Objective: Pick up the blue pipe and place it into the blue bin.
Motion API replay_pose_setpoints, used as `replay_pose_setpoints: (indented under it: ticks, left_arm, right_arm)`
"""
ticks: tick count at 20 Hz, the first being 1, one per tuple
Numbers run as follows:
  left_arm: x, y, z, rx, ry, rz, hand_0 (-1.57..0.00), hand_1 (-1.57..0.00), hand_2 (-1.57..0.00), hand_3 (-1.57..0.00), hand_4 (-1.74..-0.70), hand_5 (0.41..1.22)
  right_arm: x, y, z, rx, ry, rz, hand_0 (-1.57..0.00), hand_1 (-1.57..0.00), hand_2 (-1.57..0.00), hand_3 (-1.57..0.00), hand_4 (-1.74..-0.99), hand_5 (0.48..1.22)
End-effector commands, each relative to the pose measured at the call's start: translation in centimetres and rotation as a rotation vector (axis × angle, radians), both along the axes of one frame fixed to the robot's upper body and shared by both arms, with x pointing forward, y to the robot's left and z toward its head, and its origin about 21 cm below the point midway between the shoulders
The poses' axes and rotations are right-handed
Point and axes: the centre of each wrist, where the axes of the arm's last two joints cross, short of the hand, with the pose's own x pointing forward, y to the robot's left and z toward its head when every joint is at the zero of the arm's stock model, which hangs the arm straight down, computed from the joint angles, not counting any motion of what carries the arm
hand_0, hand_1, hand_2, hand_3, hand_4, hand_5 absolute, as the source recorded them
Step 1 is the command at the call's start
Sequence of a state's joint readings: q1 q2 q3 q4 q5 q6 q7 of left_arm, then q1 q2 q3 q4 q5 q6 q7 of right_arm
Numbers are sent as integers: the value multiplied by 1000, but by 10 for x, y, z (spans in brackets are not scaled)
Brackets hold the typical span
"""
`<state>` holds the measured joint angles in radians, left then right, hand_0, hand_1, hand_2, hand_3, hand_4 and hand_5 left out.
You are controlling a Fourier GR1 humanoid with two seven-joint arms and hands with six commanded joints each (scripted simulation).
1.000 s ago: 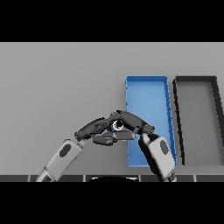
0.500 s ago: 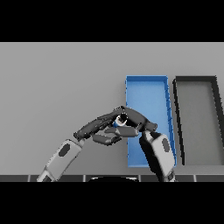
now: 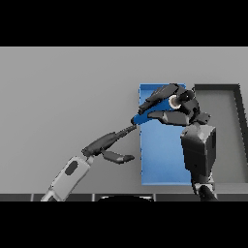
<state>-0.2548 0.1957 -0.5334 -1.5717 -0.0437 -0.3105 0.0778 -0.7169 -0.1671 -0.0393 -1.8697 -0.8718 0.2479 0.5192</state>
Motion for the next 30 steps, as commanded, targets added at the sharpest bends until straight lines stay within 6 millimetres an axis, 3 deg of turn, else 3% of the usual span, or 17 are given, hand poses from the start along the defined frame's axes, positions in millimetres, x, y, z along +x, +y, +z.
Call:
replay_pose_setpoints:
  ticks: [1, 4, 8, 13, 22, 26, 27, 28, 30]
  left_arm:
    - [0, 1, -1, 0, -5, -2, 0, 0, 0, 0, -912, 502]
    - [-5, -1, 0, -20, -26, -19, 1, 1, 1, 1, -903, 495]
    - [-1, 3, 0, -16, -13, -16, 1, 1, 1, 1, -911, 490]
    - [1, 10, -1, -8, 3, 5, 1, 1, 1, 1, -898, 489]
    - [1, 8, -2, -15, -6, 10, 1, 1, 1, 1, -881, 463]
    - [-1, 4, -2, -20, 11, 5, 1, 1, 1, 1, -884, 460]
    - [0, 6, 0, -22, 5, 6, 1, 1, 1, 1, -885, 457]
    - [-4, 5, 0, -25, 5, 4, 1, 1, 1, 1, -886, 455]
    - [-2, 3, -1, -6, 15, 13, 1, 1, 1, 1, -885, 454]
  right_arm:
    - [5, -5, 8, -2, -16, -32, -1571, -1571, -1571, -1571, -1720, 1127]
    - [19, -23, 38, 42, -6, -181, -1571, -1571, -1571, -1571, -1730, 1110]
    - [49, -61, 26, -6, 110, -403, -1571, -1571, -1571, -1571, -1736, 1135]
    - [66, -96, -45, -84, 372, -546, -1571, -1571, -1571, -1571, -1740, 1117]
    - [43, -93, -156, -266, 789, -609, -1571, -1571, -1571, -1571, -1741, 1122]
    - [27, -87, -198, -390, 910, -573, -1571, -1571, -1571, -1571, -1591, 1114]
    - [25, -84, -198, -391, 907, -581, -1571, -1571, -1571, -1330, -1599, 1110]
    - [25, -82, -204, -377, 918, -599, -1563, -1459, -1393, -1122, -1547, 1133]
    - [25, -77, -212, -398, 1002, -579, -1045, -933, -891, -718, -1455, 1164]
